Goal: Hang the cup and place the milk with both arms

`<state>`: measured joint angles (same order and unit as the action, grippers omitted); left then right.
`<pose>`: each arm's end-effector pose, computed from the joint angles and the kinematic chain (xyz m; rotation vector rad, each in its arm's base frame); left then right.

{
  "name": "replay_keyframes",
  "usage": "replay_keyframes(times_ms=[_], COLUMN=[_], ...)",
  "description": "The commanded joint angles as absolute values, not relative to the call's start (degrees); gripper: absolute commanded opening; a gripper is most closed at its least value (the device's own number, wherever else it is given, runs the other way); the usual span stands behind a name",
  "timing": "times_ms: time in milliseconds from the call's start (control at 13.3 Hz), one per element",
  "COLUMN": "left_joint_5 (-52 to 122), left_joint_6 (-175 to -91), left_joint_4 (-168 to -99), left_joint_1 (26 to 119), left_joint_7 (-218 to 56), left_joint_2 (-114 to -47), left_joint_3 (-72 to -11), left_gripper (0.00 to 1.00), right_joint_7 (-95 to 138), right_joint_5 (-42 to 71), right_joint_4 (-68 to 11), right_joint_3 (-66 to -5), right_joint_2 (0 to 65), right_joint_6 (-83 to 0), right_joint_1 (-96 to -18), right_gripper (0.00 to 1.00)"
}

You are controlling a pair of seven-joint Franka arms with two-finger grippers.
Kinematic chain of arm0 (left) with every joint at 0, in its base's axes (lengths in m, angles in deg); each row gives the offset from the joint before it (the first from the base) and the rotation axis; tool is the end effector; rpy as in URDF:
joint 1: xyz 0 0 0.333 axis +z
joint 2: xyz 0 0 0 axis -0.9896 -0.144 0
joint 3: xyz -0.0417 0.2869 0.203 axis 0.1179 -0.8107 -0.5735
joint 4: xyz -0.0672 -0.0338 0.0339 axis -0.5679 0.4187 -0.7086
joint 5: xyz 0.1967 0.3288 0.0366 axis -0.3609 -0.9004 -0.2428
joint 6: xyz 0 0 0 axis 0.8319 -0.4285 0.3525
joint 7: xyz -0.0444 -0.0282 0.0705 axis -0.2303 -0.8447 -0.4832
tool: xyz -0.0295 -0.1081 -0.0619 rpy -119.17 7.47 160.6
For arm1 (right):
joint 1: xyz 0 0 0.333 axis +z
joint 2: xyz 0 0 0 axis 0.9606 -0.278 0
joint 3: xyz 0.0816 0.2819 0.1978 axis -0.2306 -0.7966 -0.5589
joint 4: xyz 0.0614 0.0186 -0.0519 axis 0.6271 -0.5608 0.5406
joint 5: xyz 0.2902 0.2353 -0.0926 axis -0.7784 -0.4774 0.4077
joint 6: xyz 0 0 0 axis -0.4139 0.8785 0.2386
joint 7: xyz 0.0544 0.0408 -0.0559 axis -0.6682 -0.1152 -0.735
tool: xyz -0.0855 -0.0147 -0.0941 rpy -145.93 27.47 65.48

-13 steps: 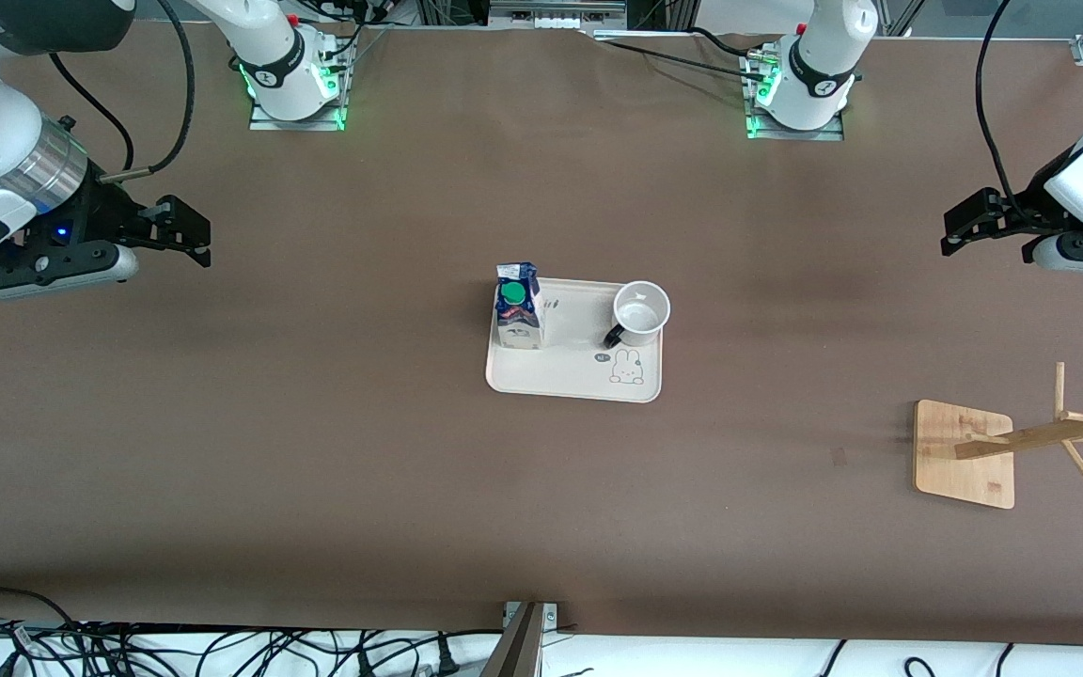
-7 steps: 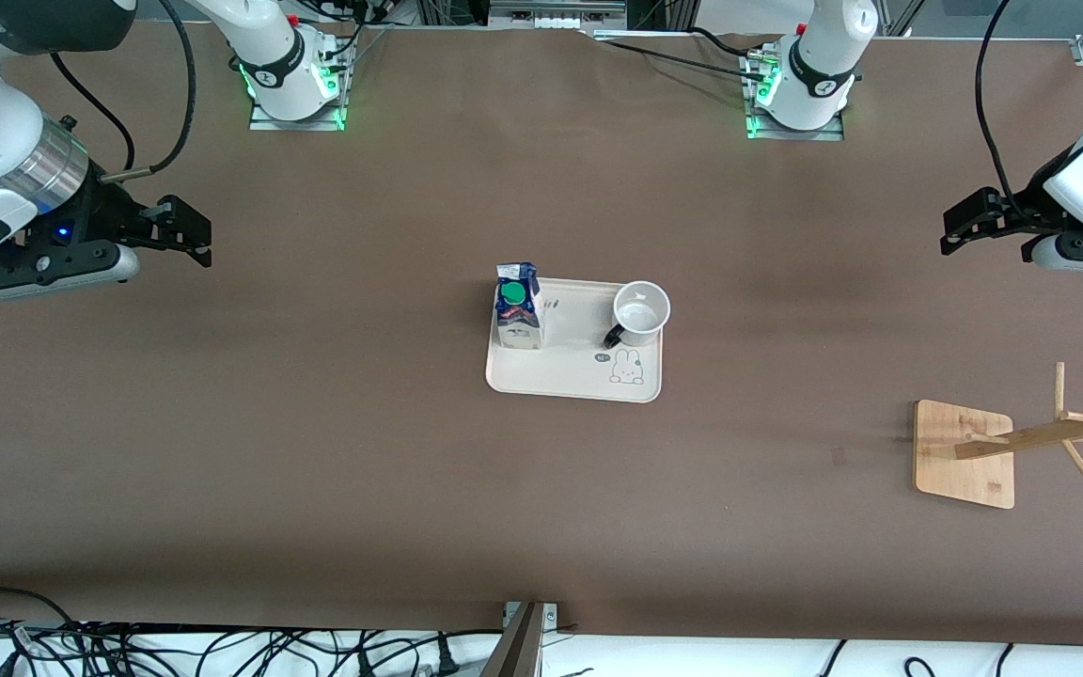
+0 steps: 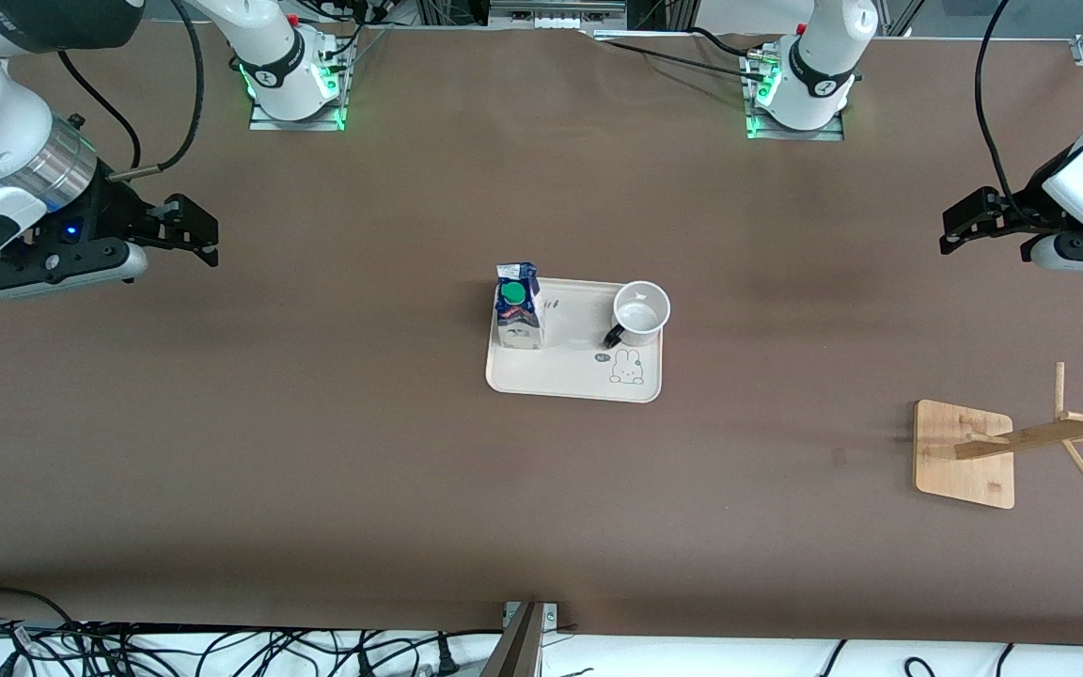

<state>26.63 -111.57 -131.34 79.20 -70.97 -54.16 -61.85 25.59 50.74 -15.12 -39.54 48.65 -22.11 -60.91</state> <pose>0.5463 -0.0073 0.6000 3.1208 -0.1166 -0.0191 0.5886 0.1253 0.6121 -3.1066 -0.3458 -0.0804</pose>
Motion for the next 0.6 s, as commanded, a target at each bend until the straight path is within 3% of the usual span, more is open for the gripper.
replay_keyframes(times_ms=[0, 301, 526], left_joint_5=[26.85, 26.85, 26.85], left_joint_6=[-109.83, -109.83, -109.83], left_joint_4=[-129.16, -129.16, -129.16], left_joint_1=[78.91, 78.91, 78.82], left_joint_7=[-70.49, -70.49, -70.57], left_joint_2=[-55.09, -55.18, -55.09], left_joint_3=[-62.0, -62.0, -62.0], left_gripper=[1.0, 1.0, 1.0], right_joint_7=[25.13, 26.09, 38.59], right_joint_5=[49.51, 48.99, 41.89], right_joint_4=[-14.9, -14.9, -15.34], right_joint_3=[-39.63, -40.06, -41.65], right_joint_2=[46.36, 42.75, 40.83], right_joint_6=[-23.46, -18.54, -23.25], right_joint_1=[-60.33, -58.04, -53.49], right_gripper=[1.0, 1.0, 1.0])
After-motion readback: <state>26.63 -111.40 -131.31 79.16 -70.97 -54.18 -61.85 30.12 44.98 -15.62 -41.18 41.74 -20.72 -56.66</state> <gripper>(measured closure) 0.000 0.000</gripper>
